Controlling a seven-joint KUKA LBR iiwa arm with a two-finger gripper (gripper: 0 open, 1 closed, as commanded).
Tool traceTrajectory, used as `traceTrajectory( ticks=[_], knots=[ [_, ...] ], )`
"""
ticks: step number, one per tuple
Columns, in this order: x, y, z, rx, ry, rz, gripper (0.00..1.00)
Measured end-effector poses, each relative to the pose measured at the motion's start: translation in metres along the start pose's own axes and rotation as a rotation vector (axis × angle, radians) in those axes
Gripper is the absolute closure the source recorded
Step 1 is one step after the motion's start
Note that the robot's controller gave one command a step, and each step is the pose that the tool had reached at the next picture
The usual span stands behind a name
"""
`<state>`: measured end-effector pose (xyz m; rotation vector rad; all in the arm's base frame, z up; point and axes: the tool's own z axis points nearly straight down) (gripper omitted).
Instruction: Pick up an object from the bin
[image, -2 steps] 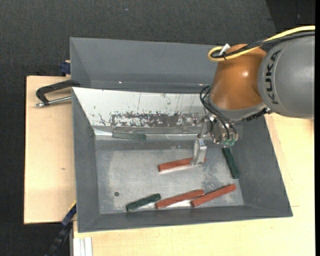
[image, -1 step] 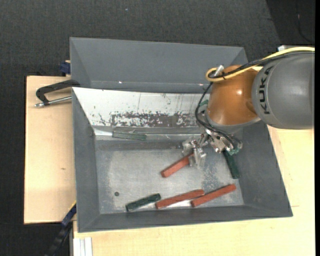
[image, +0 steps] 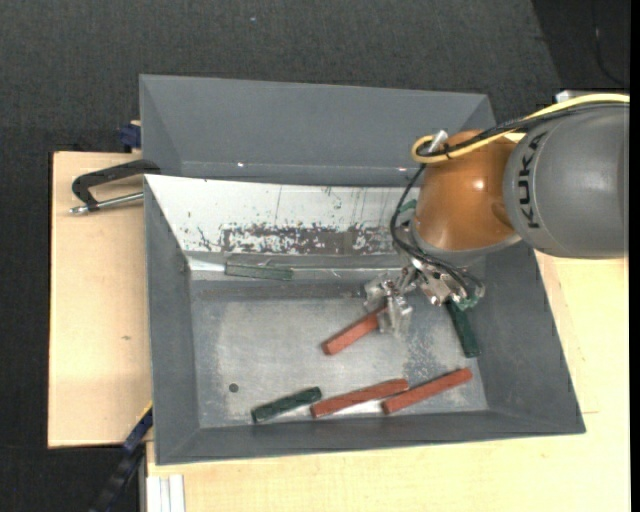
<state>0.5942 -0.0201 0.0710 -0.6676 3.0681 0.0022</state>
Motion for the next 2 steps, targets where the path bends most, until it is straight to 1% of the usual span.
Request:
traceTrajectory(
  ticks=[1, 2],
  knots=[
    [0.008, 0.007, -0.047, -0.002, 0.003, 0.008, 1.00],
    [0.025, -0.062, -0.214, 0.006, -0.007, 0.064, 1.00]
  ],
)
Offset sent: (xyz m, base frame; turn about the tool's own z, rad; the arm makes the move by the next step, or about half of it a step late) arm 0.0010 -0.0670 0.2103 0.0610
